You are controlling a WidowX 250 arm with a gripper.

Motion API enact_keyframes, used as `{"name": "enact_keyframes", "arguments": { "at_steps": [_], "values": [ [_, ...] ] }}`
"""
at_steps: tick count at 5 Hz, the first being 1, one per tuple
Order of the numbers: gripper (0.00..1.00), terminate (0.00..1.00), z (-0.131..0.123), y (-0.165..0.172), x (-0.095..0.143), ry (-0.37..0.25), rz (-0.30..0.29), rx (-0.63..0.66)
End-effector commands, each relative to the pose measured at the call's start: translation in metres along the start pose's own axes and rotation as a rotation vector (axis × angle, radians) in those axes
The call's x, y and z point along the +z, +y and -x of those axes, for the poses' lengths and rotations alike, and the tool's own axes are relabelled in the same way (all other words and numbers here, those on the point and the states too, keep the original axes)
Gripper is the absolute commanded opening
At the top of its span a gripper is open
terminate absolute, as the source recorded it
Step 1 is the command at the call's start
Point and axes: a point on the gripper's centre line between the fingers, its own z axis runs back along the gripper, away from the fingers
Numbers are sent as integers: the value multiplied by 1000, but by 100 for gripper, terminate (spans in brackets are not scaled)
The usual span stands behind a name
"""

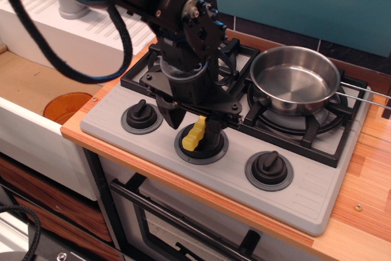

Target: Put fry in pot or pan an put pot or pan on stove

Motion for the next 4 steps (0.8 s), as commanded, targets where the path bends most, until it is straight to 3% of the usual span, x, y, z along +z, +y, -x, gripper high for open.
{"name": "enact_keyframes", "arguments": {
  "at_steps": [1, 2, 4],
  "values": [
    [0, 0, -1, -4, -1, -28, -4, 6],
    [0, 0, -2, -5, -3, -33, -9, 10],
    [0, 0, -13, -14, 35, 62, -31, 59]
  ]
}}
